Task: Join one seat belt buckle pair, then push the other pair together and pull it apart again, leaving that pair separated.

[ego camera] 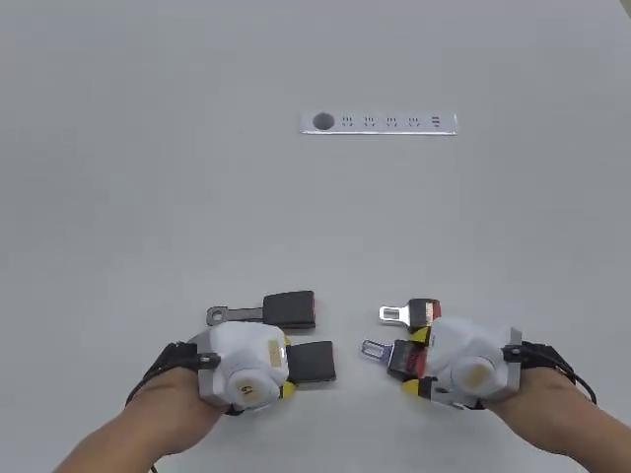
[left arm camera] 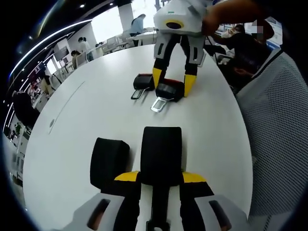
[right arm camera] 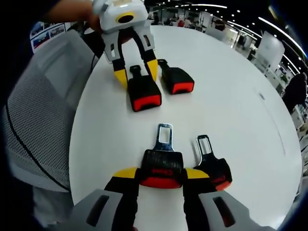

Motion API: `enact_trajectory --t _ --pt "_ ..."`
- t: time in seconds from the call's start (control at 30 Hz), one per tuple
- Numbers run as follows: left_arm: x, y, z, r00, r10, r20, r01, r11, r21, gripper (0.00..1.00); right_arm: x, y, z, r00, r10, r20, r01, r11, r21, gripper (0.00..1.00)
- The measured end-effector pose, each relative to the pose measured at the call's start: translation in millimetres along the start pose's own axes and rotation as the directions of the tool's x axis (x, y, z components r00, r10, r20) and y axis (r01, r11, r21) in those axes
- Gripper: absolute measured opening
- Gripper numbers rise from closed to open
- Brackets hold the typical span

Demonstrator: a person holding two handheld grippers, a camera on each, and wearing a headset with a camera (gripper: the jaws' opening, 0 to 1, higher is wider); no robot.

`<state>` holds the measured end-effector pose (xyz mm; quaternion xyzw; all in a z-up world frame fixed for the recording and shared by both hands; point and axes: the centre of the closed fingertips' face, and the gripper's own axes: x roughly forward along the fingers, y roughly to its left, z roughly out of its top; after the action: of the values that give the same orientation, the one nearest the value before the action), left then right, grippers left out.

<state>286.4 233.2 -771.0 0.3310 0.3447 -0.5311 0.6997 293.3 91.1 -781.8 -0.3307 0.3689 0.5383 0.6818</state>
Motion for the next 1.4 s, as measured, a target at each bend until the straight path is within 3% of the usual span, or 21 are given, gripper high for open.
enact_trajectory --t 0.27,0.67,0.9,1.07,1.4 --pt "0.0 -0.9 1.8 0.9997 -0.021 -0.012 0.021 1.0 0.022 0.32 1.5 0.1 -1.7 0.9958 0.083 -0.038 -0.085 0.994 -0.061 0.33" --pt "0.5 -1.9 1.9 0.9986 -0.047 -0.022 0.048 0.998 0.044 0.32 3.5 5.2 0.7 0.9868 0.138 -0.084 -0.151 0.975 -0.166 0.33" --pt "1.5 -0.9 1.0 0.9983 -0.054 -0.024 0.055 0.998 0.041 0.32 6.2 7.5 6.7 0.9877 0.129 -0.088 -0.143 0.974 -0.177 0.32" --pt "0.7 -1.3 1.5 0.9983 -0.054 -0.023 0.055 0.998 0.036 0.32 11.3 14.4 21.0 0.9901 0.132 -0.046 -0.138 0.977 -0.162 0.32" --pt "1.6 -1.1 -0.3 0.9981 -0.055 -0.03 0.056 0.998 0.033 0.32 18.5 17.9 33.2 0.9935 0.114 -0.008 -0.113 0.976 -0.187 0.31"
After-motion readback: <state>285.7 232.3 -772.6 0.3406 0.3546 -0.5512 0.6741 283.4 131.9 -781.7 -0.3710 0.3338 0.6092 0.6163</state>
